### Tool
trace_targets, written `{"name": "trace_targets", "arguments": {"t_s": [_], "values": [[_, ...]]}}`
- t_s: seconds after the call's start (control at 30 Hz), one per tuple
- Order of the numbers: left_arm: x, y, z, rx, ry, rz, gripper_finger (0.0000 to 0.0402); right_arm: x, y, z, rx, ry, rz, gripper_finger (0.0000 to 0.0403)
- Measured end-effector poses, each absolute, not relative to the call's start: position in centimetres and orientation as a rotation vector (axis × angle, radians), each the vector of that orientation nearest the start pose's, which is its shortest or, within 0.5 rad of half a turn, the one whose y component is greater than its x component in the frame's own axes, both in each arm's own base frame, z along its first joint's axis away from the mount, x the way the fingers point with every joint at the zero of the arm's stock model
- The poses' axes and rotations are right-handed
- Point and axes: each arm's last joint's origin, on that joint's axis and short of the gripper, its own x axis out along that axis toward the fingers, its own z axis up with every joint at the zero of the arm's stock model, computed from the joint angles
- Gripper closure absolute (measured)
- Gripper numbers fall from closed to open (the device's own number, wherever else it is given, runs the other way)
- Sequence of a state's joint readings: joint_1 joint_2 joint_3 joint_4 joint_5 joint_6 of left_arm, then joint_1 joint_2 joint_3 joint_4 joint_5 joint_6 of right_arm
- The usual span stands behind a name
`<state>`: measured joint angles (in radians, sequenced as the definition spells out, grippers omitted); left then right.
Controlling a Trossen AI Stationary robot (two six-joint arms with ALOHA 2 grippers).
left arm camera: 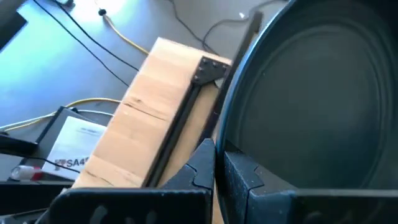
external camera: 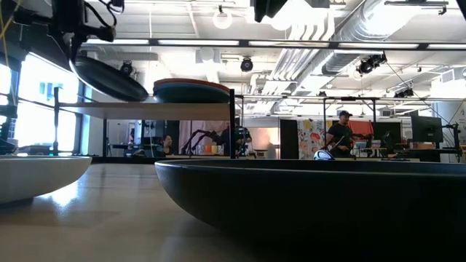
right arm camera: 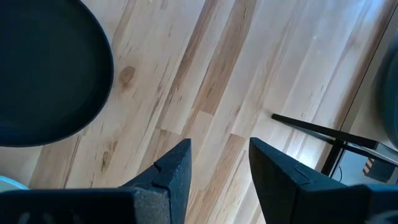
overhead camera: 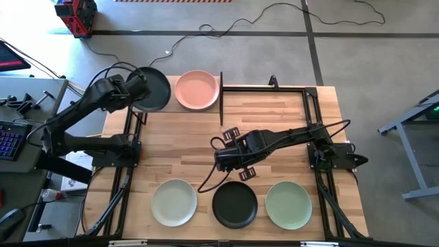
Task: Place and stack plates onto a shelf
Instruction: Put the dark blue plate on the shelf
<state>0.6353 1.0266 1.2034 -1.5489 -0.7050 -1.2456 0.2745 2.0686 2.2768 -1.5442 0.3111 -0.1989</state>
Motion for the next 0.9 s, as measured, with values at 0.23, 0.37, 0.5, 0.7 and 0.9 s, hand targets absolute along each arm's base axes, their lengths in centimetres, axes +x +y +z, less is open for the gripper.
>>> {"name": "trace_targets", "arguments": {"t_s": [0.23,0.37,0.5,0.7,0.9], "values": [[10.2,10.6,33.9,-0.868,0.646,1.761,0.0399,38.3,9.9,35.2,-0.556,1.286,0.097,0.0264],[10.3,11.2,33.7,-0.895,0.671,1.745,0.0399,38.3,9.9,35.2,-0.556,1.286,0.097,0.0264],[10.4,11.6,33.5,-0.899,0.694,1.743,0.0399,38.3,9.9,35.2,-0.556,1.286,0.097,0.0264],[10.7,12.4,33.3,-0.904,0.718,1.711,0.0399,38.3,9.9,35.2,-0.556,1.286,0.097,0.0264],[10.8,13.0,33.0,-0.896,0.769,1.692,0.0398,38.3,9.9,35.2,-0.556,1.286,0.096,0.0264]]}}
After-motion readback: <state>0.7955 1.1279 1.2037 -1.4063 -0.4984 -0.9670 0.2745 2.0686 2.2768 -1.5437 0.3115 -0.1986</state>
